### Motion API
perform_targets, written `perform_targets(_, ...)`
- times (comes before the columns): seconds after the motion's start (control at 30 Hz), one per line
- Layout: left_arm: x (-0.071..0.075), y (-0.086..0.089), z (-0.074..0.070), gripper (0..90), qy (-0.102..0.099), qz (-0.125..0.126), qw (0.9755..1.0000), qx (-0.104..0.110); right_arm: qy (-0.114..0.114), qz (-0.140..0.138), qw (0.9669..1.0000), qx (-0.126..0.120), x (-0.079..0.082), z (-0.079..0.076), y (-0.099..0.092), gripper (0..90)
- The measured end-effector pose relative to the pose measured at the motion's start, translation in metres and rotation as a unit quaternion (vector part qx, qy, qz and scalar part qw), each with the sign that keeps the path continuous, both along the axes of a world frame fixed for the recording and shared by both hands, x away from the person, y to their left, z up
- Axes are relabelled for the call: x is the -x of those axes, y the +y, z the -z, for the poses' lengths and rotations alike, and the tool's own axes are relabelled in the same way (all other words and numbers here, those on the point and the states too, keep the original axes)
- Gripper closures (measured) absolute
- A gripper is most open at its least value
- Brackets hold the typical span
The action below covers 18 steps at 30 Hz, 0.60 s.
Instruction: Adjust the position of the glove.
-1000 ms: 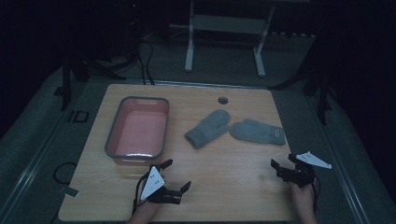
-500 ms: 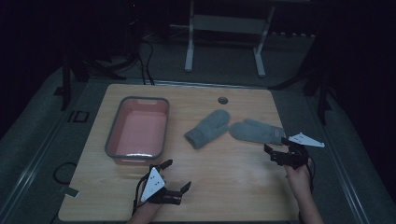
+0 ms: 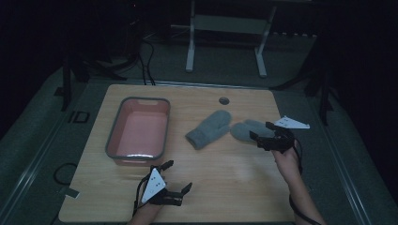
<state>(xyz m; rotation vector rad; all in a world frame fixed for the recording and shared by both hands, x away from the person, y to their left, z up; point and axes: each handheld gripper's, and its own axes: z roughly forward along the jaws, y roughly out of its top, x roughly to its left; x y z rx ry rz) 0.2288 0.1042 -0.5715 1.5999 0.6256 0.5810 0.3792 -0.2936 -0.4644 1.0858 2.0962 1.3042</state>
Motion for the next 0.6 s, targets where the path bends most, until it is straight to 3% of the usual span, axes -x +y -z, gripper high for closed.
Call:
perform_targets(0.1,0.0,0.0,0.0,1.4,0.004,0.003,1.0,0.002,0.004,-0.027,0.9996,-0.01,-0.009,-0.003,0.016,13.7)
perform_targets(0.23,0.0,0.0,0.0,1.4,0.003,0.004,1.0,0.001,0.019,-0.054,0.9983,-0.003,-0.023,-0.003,0.038,14.3)
perform_targets(0.4,0.0,0.0,0.0,1.4,0.002,0.005,1.0,0.0,0.032,-0.066,0.9973,-0.006,-0.039,0.004,0.061,14.3)
perform_targets(0.53,0.0,0.0,0.0,1.4,0.002,0.006,1.0,0.0,0.048,-0.094,0.9938,-0.036,-0.053,0.009,0.076,14.0)
perform_targets(0.6,0.0,-0.001,0.0,1.4,0.001,0.006,1.0,-0.001,0.049,-0.095,0.9935,-0.037,-0.058,0.011,0.082,14.1)
